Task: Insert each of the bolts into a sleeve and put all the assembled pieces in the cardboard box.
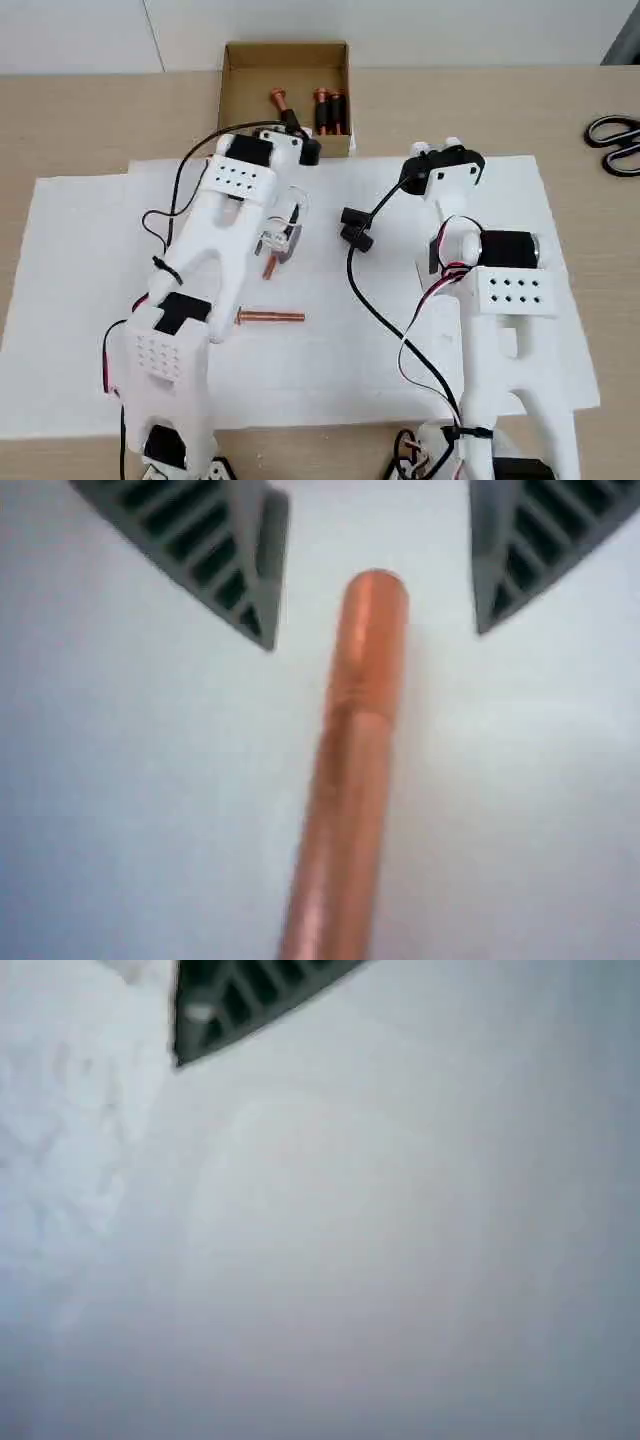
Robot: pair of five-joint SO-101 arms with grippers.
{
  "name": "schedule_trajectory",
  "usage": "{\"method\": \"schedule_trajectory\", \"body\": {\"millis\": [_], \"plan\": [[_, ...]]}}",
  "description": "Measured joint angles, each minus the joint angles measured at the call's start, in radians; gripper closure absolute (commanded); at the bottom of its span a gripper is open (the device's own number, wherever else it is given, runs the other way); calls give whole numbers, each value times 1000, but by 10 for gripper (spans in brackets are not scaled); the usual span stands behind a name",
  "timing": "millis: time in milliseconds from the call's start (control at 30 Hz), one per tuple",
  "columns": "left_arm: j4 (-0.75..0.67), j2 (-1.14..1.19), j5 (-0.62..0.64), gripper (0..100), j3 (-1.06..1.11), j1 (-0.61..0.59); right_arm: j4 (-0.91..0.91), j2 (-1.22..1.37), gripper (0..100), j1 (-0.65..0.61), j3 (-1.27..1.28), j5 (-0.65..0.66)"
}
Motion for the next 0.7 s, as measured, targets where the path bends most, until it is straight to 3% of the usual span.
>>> {"method": "schedule_trajectory", "body": {"millis": [267,700], "plan": [[-17,0,-43,778,-17,9,0,0,677,0,0,0],[-74,52,-61,778,-75,23,0,0,677,0,0,0]]}}
